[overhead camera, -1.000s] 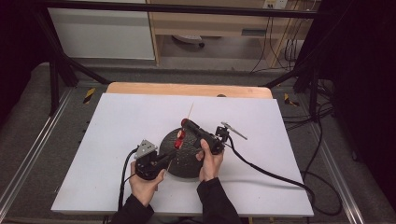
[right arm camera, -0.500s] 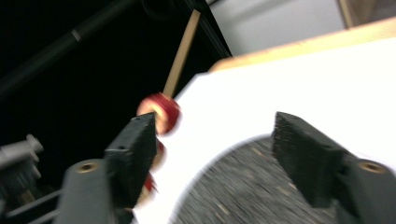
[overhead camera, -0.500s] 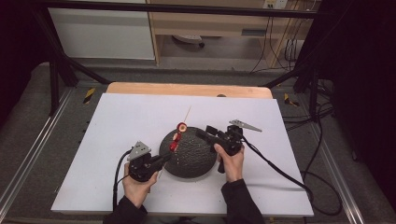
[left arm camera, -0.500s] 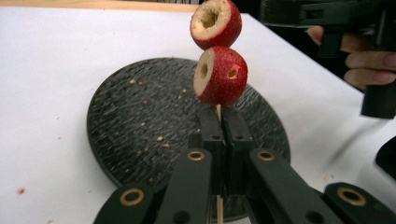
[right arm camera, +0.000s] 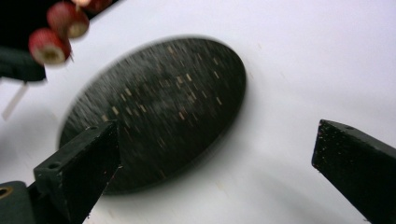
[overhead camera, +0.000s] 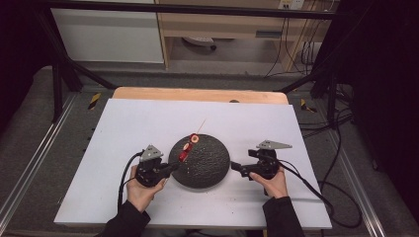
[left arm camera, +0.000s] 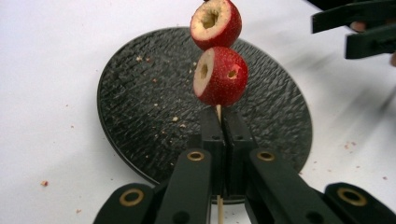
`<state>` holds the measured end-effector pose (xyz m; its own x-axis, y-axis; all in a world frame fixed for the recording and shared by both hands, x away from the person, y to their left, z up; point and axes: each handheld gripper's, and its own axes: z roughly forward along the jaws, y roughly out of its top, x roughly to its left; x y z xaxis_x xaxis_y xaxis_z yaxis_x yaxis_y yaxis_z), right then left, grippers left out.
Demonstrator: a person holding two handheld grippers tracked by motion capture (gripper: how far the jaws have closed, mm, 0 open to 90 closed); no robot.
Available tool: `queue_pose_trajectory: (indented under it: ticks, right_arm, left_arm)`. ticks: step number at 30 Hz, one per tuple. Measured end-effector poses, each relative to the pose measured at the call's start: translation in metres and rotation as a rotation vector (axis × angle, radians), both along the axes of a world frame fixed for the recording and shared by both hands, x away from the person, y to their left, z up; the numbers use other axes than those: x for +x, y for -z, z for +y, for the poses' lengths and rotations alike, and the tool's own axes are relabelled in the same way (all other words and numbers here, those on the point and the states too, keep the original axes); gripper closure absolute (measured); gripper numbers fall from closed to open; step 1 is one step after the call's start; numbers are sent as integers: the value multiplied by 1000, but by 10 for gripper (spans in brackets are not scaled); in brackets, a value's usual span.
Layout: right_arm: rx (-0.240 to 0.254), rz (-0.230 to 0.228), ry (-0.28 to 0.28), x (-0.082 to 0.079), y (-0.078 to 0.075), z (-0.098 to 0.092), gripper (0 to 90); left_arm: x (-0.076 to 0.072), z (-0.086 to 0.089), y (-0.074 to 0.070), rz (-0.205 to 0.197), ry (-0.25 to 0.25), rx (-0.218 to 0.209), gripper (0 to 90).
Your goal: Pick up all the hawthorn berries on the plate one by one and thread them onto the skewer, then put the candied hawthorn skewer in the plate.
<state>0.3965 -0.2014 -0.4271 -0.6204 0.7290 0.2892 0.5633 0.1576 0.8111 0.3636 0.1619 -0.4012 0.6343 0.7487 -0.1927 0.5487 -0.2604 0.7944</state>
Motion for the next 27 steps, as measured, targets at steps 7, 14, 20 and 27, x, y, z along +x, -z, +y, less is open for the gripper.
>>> queue_pose_trajectory:
  ticks: [7, 14, 20, 27]
  right_arm:
    - [-96, 12, 9, -16, 18, -24, 5]
    - [-118, -5, 6, -30, 20, -40, 6]
    - [-158, 9, 11, -35, 28, -48, 8]
    - [-176, -12, -3, -40, 28, -51, 7]
  left_arm:
    - [13, -12, 7, 56, 10, 82, 884]
    - [22, -23, 7, 110, 31, 166, 883]
    - [27, -33, 10, 129, 29, 229, 883]
    - [29, -44, 12, 166, 39, 288, 883]
